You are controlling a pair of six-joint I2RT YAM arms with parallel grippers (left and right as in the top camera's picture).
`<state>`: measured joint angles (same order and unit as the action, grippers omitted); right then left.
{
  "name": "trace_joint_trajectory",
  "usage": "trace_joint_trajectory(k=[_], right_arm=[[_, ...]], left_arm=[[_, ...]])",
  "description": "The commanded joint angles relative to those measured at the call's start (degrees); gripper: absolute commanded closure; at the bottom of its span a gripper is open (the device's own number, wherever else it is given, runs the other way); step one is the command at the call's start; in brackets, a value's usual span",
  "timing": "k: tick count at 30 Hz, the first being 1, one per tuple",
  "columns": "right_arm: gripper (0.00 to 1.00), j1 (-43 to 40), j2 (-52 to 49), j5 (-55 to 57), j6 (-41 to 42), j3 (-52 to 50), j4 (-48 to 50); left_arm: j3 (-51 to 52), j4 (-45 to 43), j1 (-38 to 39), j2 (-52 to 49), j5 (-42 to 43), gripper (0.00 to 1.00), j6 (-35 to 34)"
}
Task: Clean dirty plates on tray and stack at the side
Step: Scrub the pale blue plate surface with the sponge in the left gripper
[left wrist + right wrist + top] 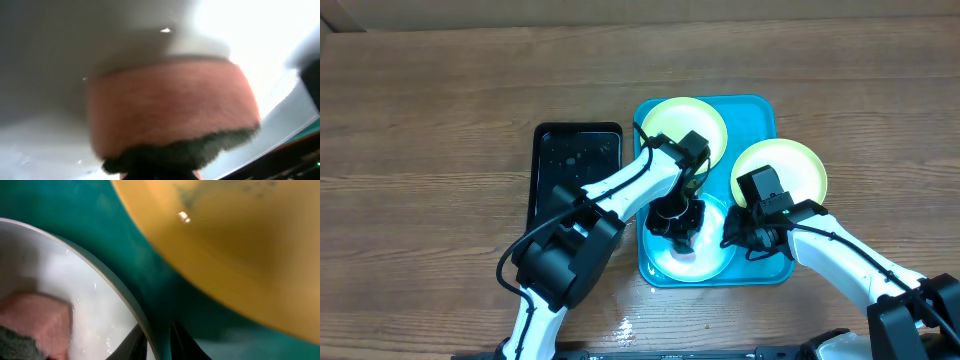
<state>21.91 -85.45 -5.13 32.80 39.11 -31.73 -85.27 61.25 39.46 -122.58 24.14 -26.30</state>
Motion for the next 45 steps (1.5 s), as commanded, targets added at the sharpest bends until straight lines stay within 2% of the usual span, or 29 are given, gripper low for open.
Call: trace_joint_trajectory(k=[1,10,17,21,23,26,28,33,40,45], right_arm=[[0.82,0.4,-0.4,0.1,0.3,0.4,0.0],[0.82,0.4,-0.4,0.1,0.3,0.4,0.0],[0.82,0.4,-0.4,0.1,0.3,0.4,0.0],[0.82,0.4,-0.4,0.1,0.2,0.4,-0.1],[0.82,0.4,-0.4,0.1,0.3,0.4,-0.1],[0.82,0.4,-0.4,0.1,0.3,0.4,-0.1],[0.82,0.4,-0.4,0.1,0.3,0.4,-0.1],[0.82,0.4,-0.4,0.1,0.3,0.4,-0.4],[0.82,0.4,-0.4,0.1,0.3,0.4,-0.7],[0.82,0.4,-0.4,-0.1,0.3,0.4,-0.9]], left_arm=[[0.1,3.5,-2.2,-1.8,-13.1,0.96,-3.2],[-0.2,6.1,-3.2,-1.8,-34.4,0.96,-3.7],[-3.5,7.6,-4.5,-1.8,-39.7,0.96,-3.5],[-5.2,7.3,-5.0,-1.8,-39.2,0.96,-1.7],[-5.2,7.1,-5.0,-1.8,-36.1,0.96,-1.2],[-4.8,4.8,-4.6,-1.8,-23.5,0.96,2.5],[-4.0,1.4,-4.1,-1.8,-12.0,0.96,6.7],[-1.2,-4.2,-2.6,-1.8,3.2,0.96,8.6],[-0.6,-4.3,-2.0,-1.8,13.7,0.96,11.2],[-0.6,-4.2,-1.8,-1.8,14.9,0.96,11.1]])
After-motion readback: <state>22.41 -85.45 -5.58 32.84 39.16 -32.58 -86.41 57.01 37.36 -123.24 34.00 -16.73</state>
